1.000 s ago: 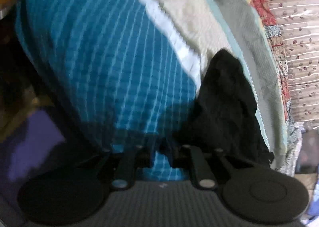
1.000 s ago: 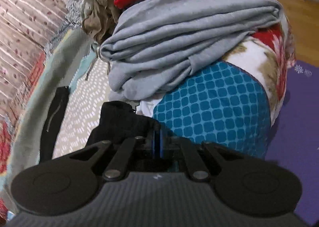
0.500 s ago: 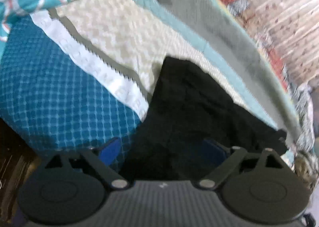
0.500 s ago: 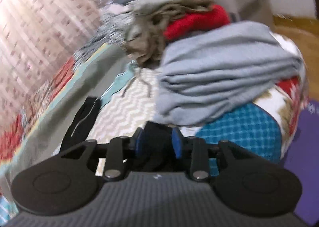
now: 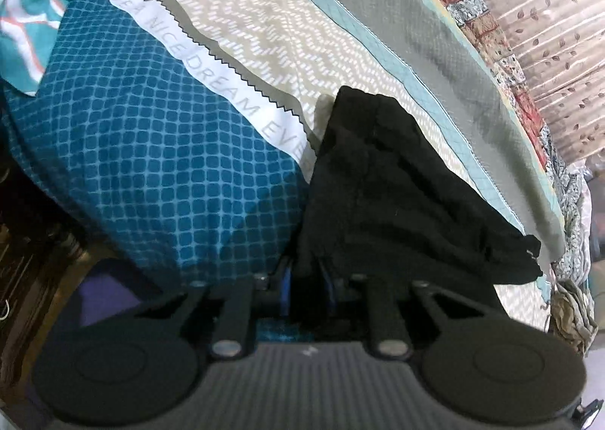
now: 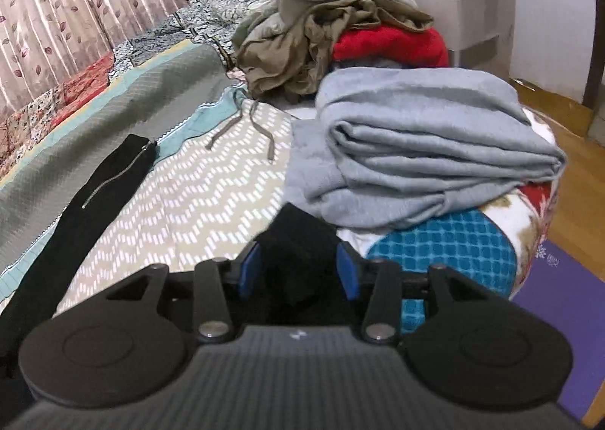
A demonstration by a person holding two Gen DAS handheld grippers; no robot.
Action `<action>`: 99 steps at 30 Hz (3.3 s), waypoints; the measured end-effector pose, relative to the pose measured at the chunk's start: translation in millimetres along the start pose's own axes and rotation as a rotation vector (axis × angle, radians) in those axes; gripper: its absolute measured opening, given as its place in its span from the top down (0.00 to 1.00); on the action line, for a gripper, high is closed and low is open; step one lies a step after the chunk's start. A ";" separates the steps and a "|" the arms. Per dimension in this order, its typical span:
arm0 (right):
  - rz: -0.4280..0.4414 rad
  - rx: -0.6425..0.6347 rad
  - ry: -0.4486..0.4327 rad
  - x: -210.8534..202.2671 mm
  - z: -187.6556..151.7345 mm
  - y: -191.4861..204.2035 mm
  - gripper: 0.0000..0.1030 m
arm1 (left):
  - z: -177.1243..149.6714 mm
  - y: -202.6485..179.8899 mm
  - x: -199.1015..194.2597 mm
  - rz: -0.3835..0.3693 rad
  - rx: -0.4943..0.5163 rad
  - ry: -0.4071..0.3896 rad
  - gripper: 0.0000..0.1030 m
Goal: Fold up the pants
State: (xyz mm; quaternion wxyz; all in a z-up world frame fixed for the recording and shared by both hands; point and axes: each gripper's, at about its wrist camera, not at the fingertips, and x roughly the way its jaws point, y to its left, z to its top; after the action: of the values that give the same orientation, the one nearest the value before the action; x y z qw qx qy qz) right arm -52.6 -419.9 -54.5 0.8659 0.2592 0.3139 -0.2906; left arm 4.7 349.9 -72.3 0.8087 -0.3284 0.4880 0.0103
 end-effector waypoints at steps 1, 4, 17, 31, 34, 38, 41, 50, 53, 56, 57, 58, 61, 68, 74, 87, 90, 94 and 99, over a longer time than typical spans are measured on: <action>0.004 0.009 0.016 4.2 1.2 4.0 0.54 | -0.4 -0.4 1.5 0.002 0.000 0.002 0.85; -0.055 0.008 0.083 28.9 4.7 16.5 0.54 | -0.3 0.4 9.5 0.011 -0.011 0.011 0.85; 0.120 0.196 -0.224 -71.8 62.6 -5.0 0.98 | 17.2 -15.2 -4.3 -0.001 0.027 -0.030 0.86; -0.014 0.055 0.121 27.7 2.8 40.8 0.45 | 4.9 6.7 4.9 -0.004 -0.053 0.014 0.83; -0.155 -0.012 0.145 59.1 5.1 55.5 0.36 | 3.8 9.6 6.5 -0.006 -0.060 0.019 0.83; -0.105 0.119 0.167 57.7 4.3 28.1 0.92 | 3.7 8.9 6.7 -0.007 -0.060 0.008 0.84; 0.042 0.249 0.088 25.7 17.2 13.7 0.96 | 12.9 2.1 3.1 -0.019 -0.053 -0.021 0.85; 0.260 0.396 -0.102 -52.1 45.7 -42.8 0.96 | 5.1 5.8 8.7 -0.007 -0.053 0.011 0.85; 0.175 0.439 -0.038 -42.7 9.4 -77.3 0.96 | -3.6 19.9 16.9 0.026 -0.090 0.046 0.85; -0.036 0.440 -0.041 -37.0 -23.7 -105.1 0.95 | -9.7 24.9 26.0 0.059 -0.093 0.083 0.79; -0.084 0.468 -0.020 -35.3 -30.3 -114.4 0.92 | -9.5 24.8 25.4 0.068 -0.088 0.084 0.78; -0.103 0.505 -0.011 -36.6 -33.4 -121.4 0.92 | -7.4 24.3 21.0 0.082 -0.084 0.071 0.79; -0.097 0.491 -0.102 -59.0 -23.2 -124.6 0.92 | 9.7 28.1 -10.3 0.088 -0.105 -0.041 0.68; 0.122 0.208 -0.172 -65.1 22.2 -33.7 0.85 | 66.2 -20.3 -24.7 0.063 0.005 -0.189 0.42; 0.309 0.036 -0.011 -2.0 39.8 71.0 0.76 | 119.9 -82.8 61.0 0.074 0.195 -0.148 0.06; 0.312 -0.184 0.174 145.1 112.1 264.4 0.47 | 137.6 -133.0 188.0 0.128 0.288 0.009 0.25; 0.251 -0.177 0.189 180.2 104.8 296.6 0.46 | 125.6 -137.4 193.4 0.179 0.328 0.027 0.59; 0.119 -0.296 0.170 220.8 90.3 327.6 0.46 | 124.8 -150.5 177.2 0.237 0.370 -0.065 0.75; 0.102 -0.239 0.239 244.9 80.9 300.5 0.92 | 156.3 -141.9 123.2 0.124 0.215 -0.238 0.84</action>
State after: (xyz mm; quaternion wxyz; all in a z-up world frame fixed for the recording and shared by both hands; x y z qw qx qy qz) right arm 334.6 -345.0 -90.3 0.8607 0.2028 0.4334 -0.1739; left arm 239.4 285.8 -48.2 0.8890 -0.2059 0.4063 0.0468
